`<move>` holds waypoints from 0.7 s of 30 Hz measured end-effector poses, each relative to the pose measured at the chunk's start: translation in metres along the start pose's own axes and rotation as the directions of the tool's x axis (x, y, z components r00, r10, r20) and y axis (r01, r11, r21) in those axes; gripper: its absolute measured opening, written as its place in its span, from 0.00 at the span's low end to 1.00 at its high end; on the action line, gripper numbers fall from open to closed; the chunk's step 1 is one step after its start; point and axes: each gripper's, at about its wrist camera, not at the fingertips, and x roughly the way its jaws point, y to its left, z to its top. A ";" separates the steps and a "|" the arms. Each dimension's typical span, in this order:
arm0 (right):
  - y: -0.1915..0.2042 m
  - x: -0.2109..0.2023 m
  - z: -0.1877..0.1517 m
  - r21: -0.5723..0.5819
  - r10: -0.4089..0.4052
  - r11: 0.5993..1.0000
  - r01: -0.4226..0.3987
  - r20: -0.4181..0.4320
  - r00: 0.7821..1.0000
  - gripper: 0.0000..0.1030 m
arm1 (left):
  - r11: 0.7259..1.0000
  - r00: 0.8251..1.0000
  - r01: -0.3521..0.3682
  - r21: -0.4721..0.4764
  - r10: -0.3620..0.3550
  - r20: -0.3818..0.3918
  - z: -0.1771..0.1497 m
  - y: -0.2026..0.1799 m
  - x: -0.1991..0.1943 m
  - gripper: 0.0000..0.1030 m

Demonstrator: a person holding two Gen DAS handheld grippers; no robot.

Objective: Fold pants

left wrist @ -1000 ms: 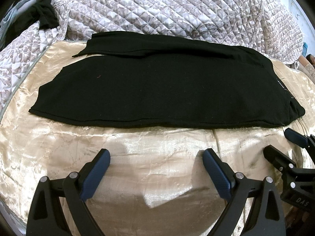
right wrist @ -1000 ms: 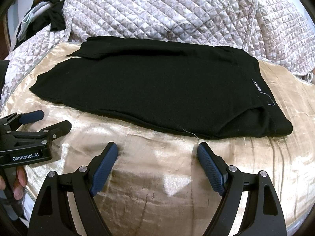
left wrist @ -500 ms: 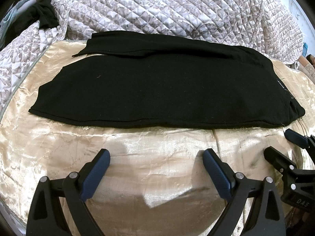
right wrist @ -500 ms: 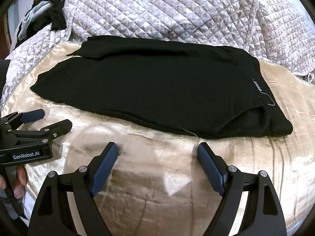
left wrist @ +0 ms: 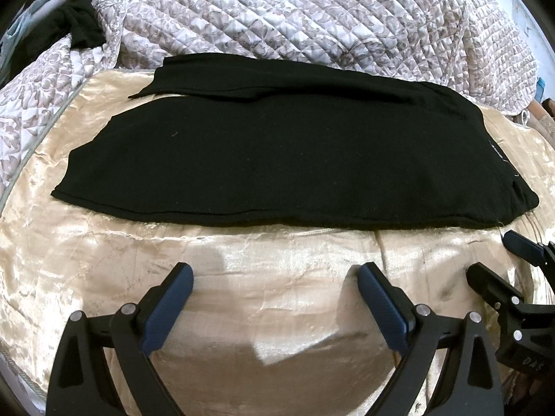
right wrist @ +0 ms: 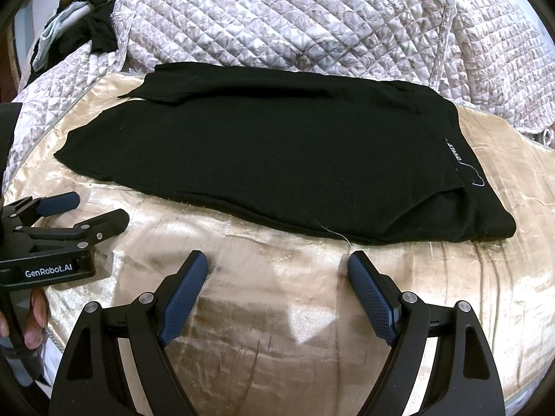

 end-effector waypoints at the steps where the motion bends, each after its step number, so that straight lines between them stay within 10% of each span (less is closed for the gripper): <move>1: 0.000 0.000 0.000 0.002 0.003 1.000 -0.003 -0.001 1.000 0.81 | 1.000 1.000 0.000 0.003 0.000 0.002 0.000 0.000 0.000 0.95; 21: -0.054 -0.025 0.003 0.154 -0.009 0.988 0.005 0.022 1.000 0.81 | 0.996 0.998 0.005 -0.091 0.001 0.061 0.009 0.033 -0.014 0.94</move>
